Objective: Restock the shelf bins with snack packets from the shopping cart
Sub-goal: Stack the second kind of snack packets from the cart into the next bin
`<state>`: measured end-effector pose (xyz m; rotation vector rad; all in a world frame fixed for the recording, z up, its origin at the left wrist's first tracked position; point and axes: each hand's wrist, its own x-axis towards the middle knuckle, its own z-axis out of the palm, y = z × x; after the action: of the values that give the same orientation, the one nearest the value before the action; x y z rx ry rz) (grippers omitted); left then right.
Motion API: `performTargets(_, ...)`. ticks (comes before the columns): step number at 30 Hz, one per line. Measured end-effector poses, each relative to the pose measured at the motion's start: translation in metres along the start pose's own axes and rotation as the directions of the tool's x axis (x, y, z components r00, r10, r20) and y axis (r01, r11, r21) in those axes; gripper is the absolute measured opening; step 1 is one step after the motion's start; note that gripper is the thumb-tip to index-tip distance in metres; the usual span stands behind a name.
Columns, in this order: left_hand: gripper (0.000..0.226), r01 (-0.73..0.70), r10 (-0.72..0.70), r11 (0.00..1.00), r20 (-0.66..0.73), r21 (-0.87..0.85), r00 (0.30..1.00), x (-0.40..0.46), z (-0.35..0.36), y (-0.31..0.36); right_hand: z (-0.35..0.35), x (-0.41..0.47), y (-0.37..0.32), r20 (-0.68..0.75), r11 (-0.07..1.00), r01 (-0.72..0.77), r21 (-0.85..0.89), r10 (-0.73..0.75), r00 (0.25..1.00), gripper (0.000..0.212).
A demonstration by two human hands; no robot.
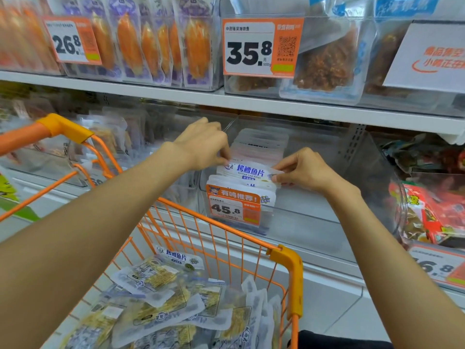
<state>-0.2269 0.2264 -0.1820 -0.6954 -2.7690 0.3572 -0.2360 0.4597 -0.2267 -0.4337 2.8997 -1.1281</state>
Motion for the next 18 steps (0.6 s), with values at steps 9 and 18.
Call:
performTargets(9,0.019,0.002,-0.014,0.998,0.184,0.064,0.983,0.009,0.01,0.002,0.008,0.008,0.001,0.068,0.999,0.027,0.019,-0.028,0.997,0.024)
performTargets(18,0.027,-0.021,-0.009,0.998,0.44,0.063,0.898,0.031,0.007,0.009,0.0,0.025,-0.005,0.367,0.998,0.002,-0.069,0.024,0.93,0.02)
